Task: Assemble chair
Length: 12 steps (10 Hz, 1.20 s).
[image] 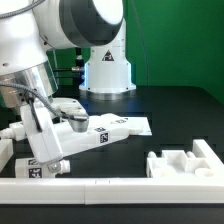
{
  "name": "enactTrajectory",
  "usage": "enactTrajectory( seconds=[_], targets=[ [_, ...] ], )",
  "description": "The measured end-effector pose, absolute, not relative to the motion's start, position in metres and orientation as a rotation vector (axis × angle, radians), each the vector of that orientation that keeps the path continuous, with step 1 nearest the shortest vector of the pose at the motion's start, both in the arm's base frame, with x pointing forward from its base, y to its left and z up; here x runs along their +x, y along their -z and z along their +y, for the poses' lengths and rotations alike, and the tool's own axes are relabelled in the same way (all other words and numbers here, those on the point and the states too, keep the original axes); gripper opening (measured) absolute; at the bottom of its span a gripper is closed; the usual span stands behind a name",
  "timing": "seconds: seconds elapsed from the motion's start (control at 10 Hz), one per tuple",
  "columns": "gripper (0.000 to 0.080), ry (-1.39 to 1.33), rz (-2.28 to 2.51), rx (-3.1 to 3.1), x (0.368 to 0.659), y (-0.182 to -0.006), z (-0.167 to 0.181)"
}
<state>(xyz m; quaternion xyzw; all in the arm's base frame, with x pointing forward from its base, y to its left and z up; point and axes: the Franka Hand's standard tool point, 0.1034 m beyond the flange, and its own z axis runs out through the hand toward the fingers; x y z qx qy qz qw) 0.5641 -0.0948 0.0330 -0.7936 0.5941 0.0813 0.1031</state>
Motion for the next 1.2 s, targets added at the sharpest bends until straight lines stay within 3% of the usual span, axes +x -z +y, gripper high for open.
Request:
enactTrajectory(
  seconds=[0.2,0.3,0.9,1.1,1.2],
  targets=[
    [0.0282,-0.267,1.732,-2.331,0.578,-0.074,-0.043],
    [0.0282,-0.279,1.744,-2.339,0.573,-0.081,-0.022],
    [0.0284,-0.260,1.727,-2.333,0.565,-0.087,0.001],
    [0.0284,-0.255,1.767,-2.325,0.519,-0.095,0.051],
    [0.0284,-0.274,1.792,-2.325,0.511,-0.093,0.064]
  ],
)
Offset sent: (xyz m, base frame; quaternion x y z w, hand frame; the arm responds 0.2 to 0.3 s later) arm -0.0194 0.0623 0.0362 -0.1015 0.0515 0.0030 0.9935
